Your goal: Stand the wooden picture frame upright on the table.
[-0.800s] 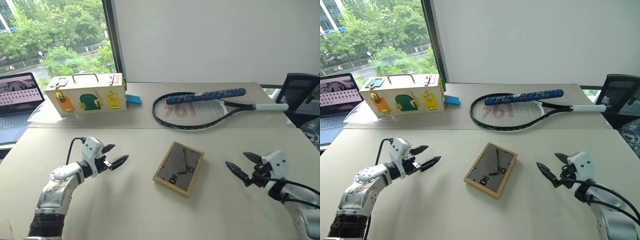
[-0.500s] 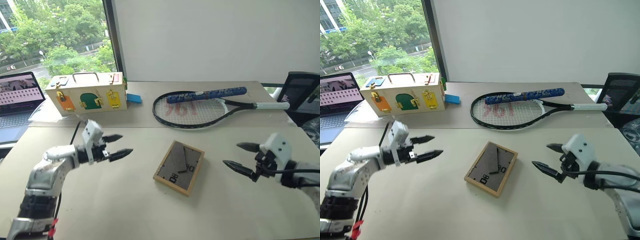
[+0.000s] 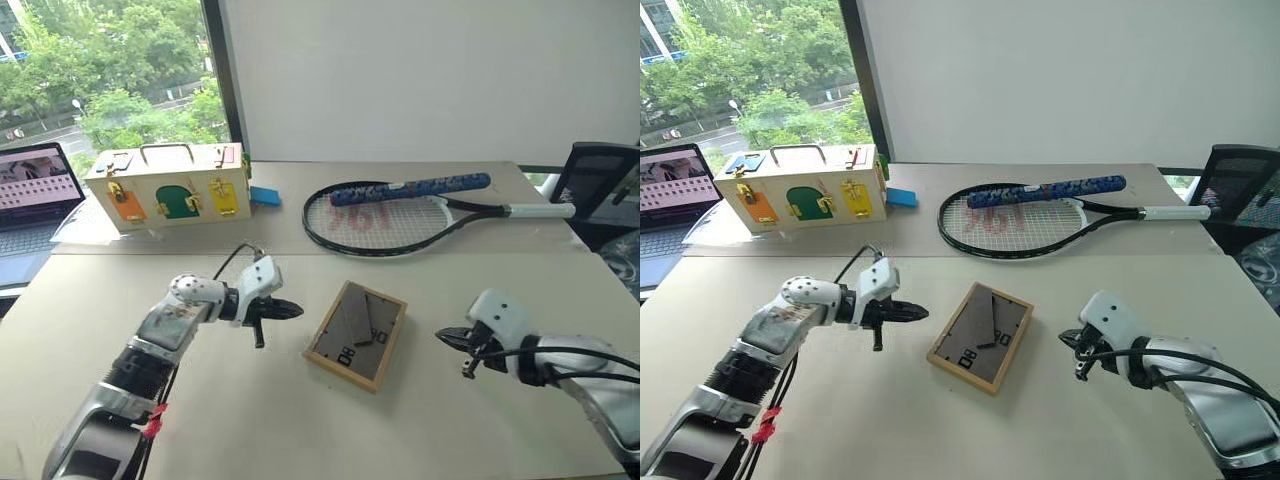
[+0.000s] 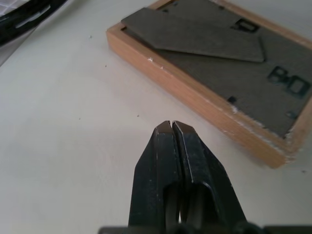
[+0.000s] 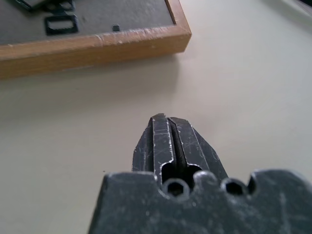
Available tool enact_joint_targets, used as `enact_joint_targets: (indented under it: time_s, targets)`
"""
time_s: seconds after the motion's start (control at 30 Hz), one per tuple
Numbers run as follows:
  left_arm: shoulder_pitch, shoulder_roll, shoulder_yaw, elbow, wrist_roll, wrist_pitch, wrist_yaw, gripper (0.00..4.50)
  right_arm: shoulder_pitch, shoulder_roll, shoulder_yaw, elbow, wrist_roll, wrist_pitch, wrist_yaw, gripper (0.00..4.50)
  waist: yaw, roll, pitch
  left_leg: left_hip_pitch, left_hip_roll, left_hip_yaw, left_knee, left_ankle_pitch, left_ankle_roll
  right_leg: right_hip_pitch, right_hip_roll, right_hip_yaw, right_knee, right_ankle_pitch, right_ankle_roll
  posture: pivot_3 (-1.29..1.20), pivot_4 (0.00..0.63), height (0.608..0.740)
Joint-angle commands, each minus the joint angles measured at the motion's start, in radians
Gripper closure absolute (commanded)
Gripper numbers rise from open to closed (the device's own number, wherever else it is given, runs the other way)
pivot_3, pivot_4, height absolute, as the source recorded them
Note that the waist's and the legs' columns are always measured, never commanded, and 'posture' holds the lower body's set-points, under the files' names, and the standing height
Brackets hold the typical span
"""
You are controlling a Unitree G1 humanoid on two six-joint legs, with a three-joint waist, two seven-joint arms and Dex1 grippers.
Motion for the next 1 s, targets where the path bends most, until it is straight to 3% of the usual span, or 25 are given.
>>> enact_joint_targets:
  time_s: [0.03,0.2,0.4,0.57,0.7,0.9,1.0]
  targets:
    - [0.026,-0.042,-0.025,-0.028,0.026,0.039,0.035,4.5,-0.056,0.032,0.056,0.055,-0.049,-0.071,0.021,4.46,0.002,0.0,0.0,-0.001,0.0,0.0,0.0,0.0,0.0,0.0,0.0,0.0,0.0,0.0,0.0,0.0,0.15,0.722]
    - [0.087,-0.061,-0.021,-0.141,-0.035,0.162,-0.001,4.5,-0.205,0.136,0.189,0.224,-0.134,-0.164,0.055,4.46,0.003,0.0,0.0,0.002,0.0,0.0,0.001,0.001,0.0,0.002,0.0,0.0,0.001,0.0,0.001,0.0,0.15,0.722]
    - [0.177,0.075,0.005,-0.225,-0.064,0.276,-0.045,4.5,-0.364,0.275,0.312,0.343,-0.21,-0.222,0.097,4.46,-0.033,-0.001,-0.001,0.007,0.003,0.0,-0.002,0.001,0.0,0.005,0.003,0.0,0.001,0.0,0.0,0.0,0.15,0.722]
    - [0.213,0.184,0.037,-0.188,-0.026,0.248,-0.028,4.5,-0.389,0.341,0.334,0.386,-0.232,-0.232,0.112,4.46,-0.049,-0.002,-0.002,0.01,0.005,0.0,-0.004,0.001,0.0,0.006,0.004,0.0,0.002,0.0,-0.001,0.0,0.15,0.722]
    - [0.266,0.272,0.093,-0.161,-0.035,0.216,-0.037,4.5,-0.379,0.366,0.345,0.391,-0.247,-0.243,0.122,4.46,-0.057,-0.002,-0.003,0.022,0.008,0.002,-0.012,0.001,0.0,0.012,0.006,0.0,0.003,-0.002,-0.005,0.0,0.15,0.722]
    - [0.297,0.255,0.097,-0.188,-0.044,0.219,-0.016,4.5,-0.44,0.401,0.358,0.467,-0.283,-0.279,0.141,4.46,-0.061,-0.002,-0.005,0.027,0.01,0.004,-0.016,0.001,0.0,0.012,0.007,0.001,0.006,-0.004,-0.008,0.0,0.15,0.722]
    - [0.289,0.205,0.127,-0.184,-0.05,0.215,0.043,4.5,-0.442,0.366,0.341,0.493,-0.311,-0.3,0.154,4.46,-0.052,-0.001,-0.006,0.028,0.01,0.004,-0.016,0.001,0.0,0.013,0.007,0.001,0.008,-0.004,-0.008,0.0,0.15,0.722]
